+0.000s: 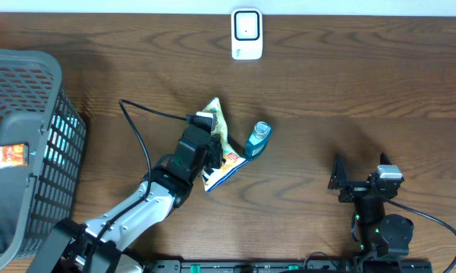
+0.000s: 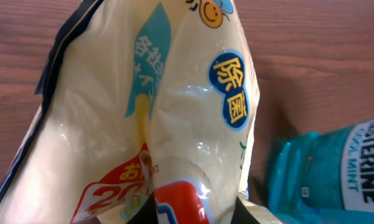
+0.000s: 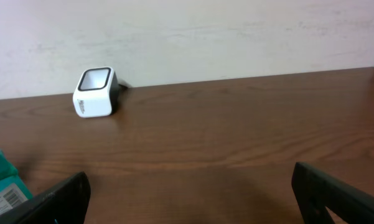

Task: Scan the item barcode
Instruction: 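Carry the wipes pack forward and lower it beside the bottle, then release the wipes pack and lift the left gripper above it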

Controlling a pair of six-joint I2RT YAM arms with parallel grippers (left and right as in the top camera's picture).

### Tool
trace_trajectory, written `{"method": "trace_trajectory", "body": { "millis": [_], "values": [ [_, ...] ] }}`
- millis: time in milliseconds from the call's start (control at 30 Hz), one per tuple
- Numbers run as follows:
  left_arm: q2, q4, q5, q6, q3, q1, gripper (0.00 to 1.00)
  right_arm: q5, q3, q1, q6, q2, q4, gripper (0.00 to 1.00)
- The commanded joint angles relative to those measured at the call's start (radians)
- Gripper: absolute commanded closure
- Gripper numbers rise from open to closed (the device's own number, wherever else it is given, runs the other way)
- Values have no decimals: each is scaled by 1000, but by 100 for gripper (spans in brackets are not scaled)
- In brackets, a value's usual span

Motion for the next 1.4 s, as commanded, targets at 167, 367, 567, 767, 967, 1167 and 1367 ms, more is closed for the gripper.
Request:
{"method": "trace_trajectory", "body": {
  "millis": [167,367,567,767,967,1167,1367],
  "values": [
    [-1,2,-56,6,7,-4,55,3,-2,9,-13,-3,-3,1],
    [-1,-11,-53,-2,7,-6,35,3,-2,9,-13,-3,-3,1],
    [-1,-23,-54,-2,7,-6,34,3,-2,9,-13,-3,-3,1],
    [-1,-24,-64,-2,7,-6,89,3,-2,9,-13,-3,-3,1],
    [0,-79,-64,-62,7,-6,92,3,-2,9,-13,-3,-3,1],
    [95,-142,-49,-161,7,-6,92,3,-2,9,-13,-3,-3,1],
    [154,-66,82,-186,16,16,92,3,-2,9,-13,-3,-3,1]
  ]
}}
